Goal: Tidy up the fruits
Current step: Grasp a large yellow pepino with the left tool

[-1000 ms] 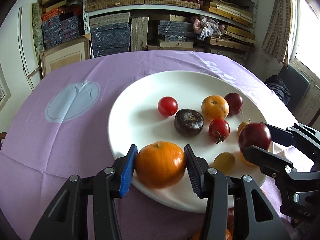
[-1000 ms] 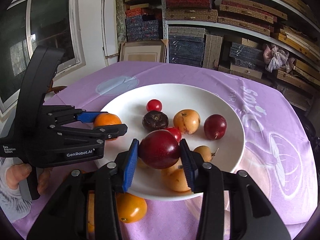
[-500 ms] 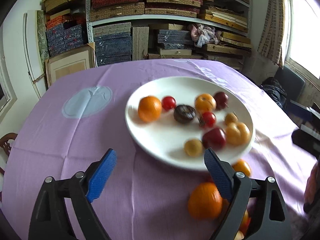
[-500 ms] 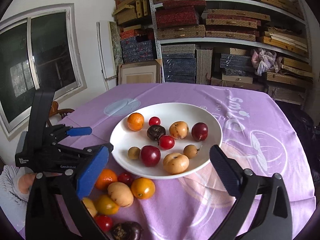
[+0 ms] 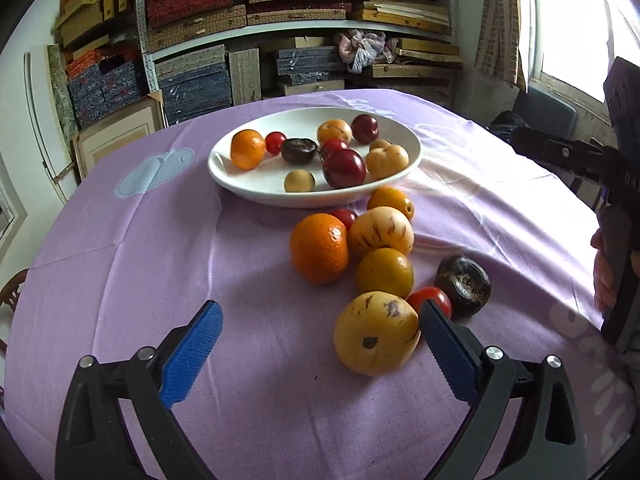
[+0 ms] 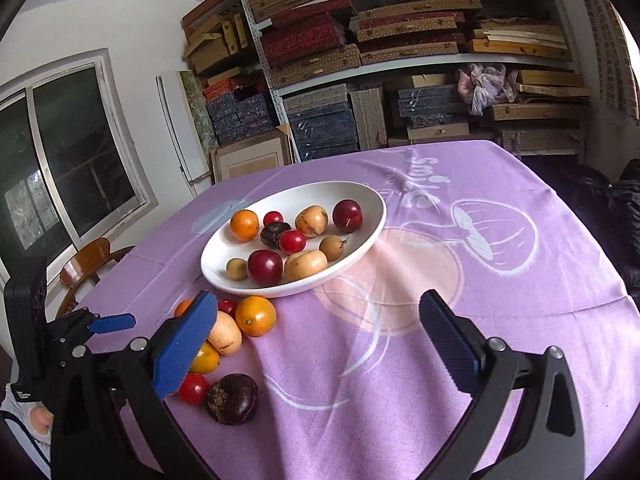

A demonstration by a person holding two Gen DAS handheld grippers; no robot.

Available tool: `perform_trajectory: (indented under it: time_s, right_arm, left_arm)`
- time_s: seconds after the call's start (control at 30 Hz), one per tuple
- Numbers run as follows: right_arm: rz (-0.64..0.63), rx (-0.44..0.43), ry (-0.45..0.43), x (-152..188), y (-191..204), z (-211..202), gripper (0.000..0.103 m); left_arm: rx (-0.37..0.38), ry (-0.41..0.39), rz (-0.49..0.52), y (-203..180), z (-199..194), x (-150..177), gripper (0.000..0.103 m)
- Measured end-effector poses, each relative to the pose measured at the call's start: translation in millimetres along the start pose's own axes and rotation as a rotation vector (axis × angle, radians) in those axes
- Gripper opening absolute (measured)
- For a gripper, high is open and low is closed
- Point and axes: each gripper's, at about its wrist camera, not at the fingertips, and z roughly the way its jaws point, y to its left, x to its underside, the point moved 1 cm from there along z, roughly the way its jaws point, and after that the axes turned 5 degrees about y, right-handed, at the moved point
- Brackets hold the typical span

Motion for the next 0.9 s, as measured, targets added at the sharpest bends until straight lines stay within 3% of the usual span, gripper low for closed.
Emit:
perform_trajectory:
  time_s: [0.17,0.27,0.4,0.53,0.63,0.9]
  right_arm:
    - [-0.001,0.013,0.004,0.5,-1.8,3.3,0.099]
    - [0.008,0.009,0.001,0.3,-3.2,2.3,0.099]
    - [0.003,0.006,0.004,0.3,-1.4,1.3,0.099]
    - [-0.014,-0.003,0.014,-0.2,3.6,2.6,0.099]
    - [-0.033,-0.024,0.025,1.1,8.6,3.8,0.099]
    - [-0.072,-0.024,0.034,4.9,19.0,5.2,0.099]
  left_arm:
    - [-0.102,0.005,0.039,2.3,2.7,1.3,0.100]
    - [-0.153,0.043,-0.026,28.8,6.3,5.8,0.100]
    - [-0.104,0.042,-0.152,62.5,2.7,6.4,0.100]
    - [-0.048,0.019,-0.113,52.8,0.3,1.5,0.100]
    - [-0.068,0.053,-0.055,38.9,8.8,0.3,0.100]
    - [0.030,0.105,-0.127,53.4,23.1,-1.3,0.100]
